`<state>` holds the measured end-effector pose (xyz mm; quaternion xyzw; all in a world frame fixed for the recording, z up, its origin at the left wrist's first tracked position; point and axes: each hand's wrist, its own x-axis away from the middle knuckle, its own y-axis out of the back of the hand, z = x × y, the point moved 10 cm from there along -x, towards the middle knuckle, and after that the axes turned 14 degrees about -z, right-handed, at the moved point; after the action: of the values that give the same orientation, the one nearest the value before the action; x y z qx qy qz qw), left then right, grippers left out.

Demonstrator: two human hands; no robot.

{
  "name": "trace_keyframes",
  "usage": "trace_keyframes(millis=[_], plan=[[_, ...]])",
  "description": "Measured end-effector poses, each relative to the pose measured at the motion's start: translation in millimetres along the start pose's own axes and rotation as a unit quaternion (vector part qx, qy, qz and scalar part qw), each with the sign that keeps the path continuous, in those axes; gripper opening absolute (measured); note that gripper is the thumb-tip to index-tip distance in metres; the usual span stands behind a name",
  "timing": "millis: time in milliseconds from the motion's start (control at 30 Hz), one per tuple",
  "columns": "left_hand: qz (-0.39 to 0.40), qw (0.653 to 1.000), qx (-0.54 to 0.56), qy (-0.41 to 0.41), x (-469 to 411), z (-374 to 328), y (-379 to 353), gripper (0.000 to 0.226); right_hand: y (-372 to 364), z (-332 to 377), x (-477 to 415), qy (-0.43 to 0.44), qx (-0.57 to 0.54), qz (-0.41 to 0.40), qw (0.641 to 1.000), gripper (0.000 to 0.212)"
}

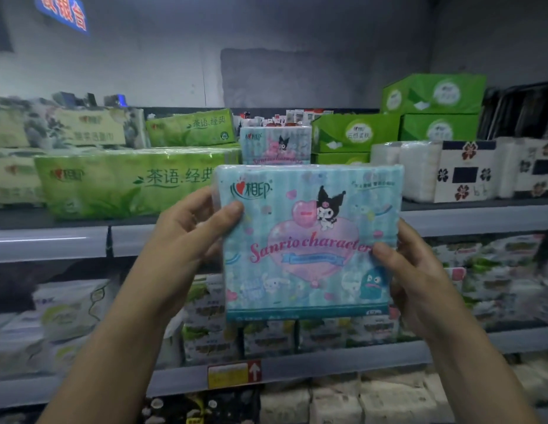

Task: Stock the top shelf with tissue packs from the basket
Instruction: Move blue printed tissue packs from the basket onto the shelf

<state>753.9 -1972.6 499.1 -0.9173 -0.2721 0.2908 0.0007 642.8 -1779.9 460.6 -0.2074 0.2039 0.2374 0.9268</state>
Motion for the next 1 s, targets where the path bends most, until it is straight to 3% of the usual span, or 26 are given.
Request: trace_keyframes(millis=[133,400,600,700,867,1000], plan=[[0.009,0.999,-0.005,-0.032,-14,-14,7,0.056,-7,10,-6,0.016,-0.002,-0.018,1.0,0.06],[0.0,0.998,0.01,-0.059,-38,-27,10,0.061,-12,18,-29,0.023,-0.002,-0.032,0.999,0.068],[-0.001,0.997,-0.015,-0.081,-59,-36,-1,0.061,-1,16,-60,0.007,0.014,-0.054,0.998,0.121],[-0.003,0.995,-0.017,-0.094,-72,-39,-10,0.06,4,21,-80,0.023,0.019,-0.057,0.998,0.115],[-0.01,0.996,-0.023,-0.091,-102,-37,-22,0.029,0,36,-112,0.07,0.029,-0.009,0.997,0.066],[-0.01,0.994,-0.042,-0.098,-128,-37,-27,0.047,2,37,-135,0.069,0.033,0.011,0.997,0.074]])
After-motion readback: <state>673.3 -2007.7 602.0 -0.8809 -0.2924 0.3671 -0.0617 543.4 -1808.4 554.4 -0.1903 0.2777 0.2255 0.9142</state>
